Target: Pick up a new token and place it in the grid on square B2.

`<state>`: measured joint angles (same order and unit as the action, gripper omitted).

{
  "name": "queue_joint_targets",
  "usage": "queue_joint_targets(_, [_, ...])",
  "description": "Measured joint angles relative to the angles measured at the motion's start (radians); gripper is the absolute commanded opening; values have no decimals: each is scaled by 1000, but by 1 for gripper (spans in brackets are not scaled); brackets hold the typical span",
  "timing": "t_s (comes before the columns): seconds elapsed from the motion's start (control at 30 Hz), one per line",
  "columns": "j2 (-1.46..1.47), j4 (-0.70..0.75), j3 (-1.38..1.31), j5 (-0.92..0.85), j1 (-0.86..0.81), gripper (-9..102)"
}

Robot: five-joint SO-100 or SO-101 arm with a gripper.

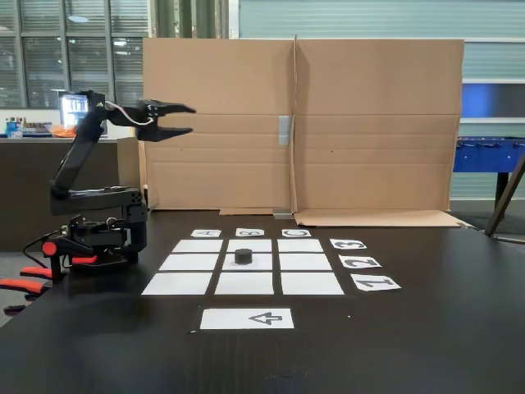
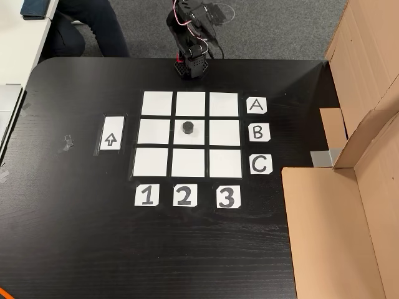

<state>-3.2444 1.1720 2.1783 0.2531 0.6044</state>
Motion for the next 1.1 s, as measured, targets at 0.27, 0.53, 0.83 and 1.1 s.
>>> queue_joint_targets(0.27, [-78,104,6,52,71,2])
queue_joint_targets(0.53, [-78,239,44,60,215,1])
queue_joint_targets(0.83, [-78,293,209,60,268,0])
queue_joint_targets(1.1, [-78,268,279,46,410,0])
